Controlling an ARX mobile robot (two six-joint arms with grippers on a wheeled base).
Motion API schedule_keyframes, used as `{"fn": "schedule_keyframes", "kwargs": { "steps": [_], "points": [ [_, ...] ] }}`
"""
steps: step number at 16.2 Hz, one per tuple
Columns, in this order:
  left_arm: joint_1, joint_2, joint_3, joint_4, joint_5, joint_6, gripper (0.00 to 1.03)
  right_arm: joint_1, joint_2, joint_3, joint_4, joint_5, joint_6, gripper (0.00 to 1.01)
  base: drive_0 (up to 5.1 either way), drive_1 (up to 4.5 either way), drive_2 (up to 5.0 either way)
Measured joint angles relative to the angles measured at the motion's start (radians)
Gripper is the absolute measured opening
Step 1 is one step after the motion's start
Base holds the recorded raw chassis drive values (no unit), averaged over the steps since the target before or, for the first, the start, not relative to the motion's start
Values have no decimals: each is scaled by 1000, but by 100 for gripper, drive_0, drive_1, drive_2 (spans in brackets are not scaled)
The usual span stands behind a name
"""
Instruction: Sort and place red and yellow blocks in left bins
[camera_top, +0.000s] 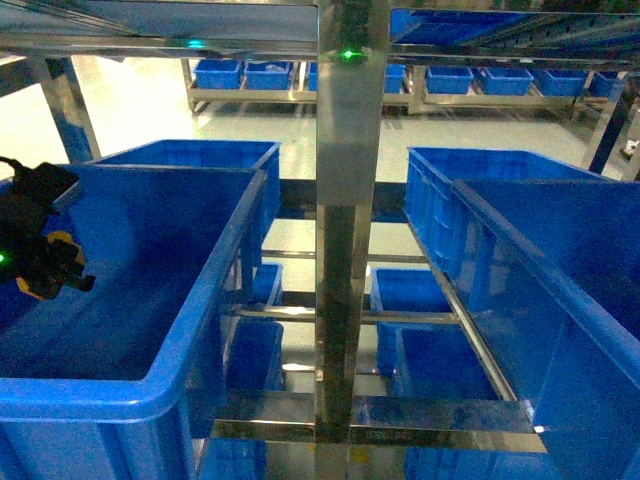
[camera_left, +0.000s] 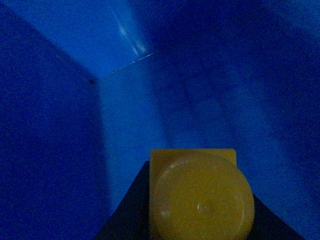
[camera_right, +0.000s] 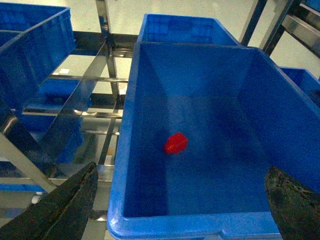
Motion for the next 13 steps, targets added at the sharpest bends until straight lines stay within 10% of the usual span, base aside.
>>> {"fn": "schedule_keyframes", "kwargs": {
  "steps": [8,13],
  "points": [
    [-3,-71,-51,-3,51,-9,96,0,0,0,0,0,0,98,0,0,0],
    [42,-433,-370,17,241,-28,98,0,0,0,-1,0,0,98,0,0,0]
  ]
}}
